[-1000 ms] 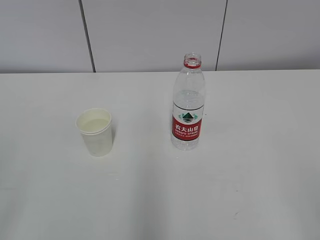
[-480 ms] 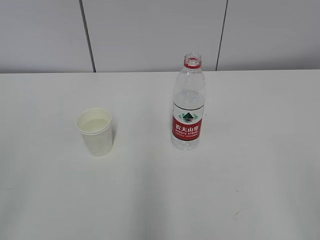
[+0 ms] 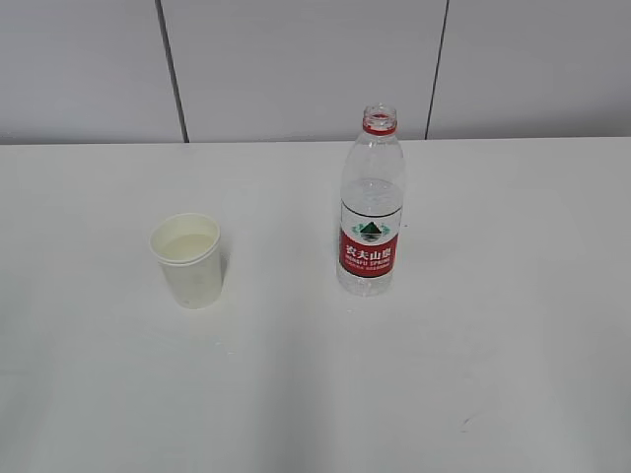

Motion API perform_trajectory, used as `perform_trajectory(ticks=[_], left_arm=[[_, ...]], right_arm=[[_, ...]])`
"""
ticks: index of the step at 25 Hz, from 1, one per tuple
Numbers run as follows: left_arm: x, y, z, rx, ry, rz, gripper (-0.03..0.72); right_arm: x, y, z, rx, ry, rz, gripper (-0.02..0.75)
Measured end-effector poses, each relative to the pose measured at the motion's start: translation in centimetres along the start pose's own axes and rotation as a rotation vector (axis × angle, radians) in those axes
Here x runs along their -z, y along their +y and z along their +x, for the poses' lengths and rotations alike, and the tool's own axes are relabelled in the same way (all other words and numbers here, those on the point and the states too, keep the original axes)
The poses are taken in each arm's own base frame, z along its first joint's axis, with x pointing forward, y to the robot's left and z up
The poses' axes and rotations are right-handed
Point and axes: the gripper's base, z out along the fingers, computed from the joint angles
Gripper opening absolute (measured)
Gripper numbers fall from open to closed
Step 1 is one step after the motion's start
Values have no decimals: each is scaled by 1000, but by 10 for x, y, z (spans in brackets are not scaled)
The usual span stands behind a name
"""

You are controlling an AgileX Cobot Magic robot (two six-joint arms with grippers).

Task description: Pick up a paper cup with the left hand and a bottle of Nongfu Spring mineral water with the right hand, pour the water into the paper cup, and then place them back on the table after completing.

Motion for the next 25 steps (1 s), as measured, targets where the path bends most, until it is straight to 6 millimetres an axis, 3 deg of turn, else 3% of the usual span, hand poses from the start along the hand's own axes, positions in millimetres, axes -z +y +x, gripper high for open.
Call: perform_trajectory(ticks=[25], left_arm=[[0, -1, 0, 4, -1, 8, 513]], right_arm=[[0, 0, 0, 0, 0, 0, 588]])
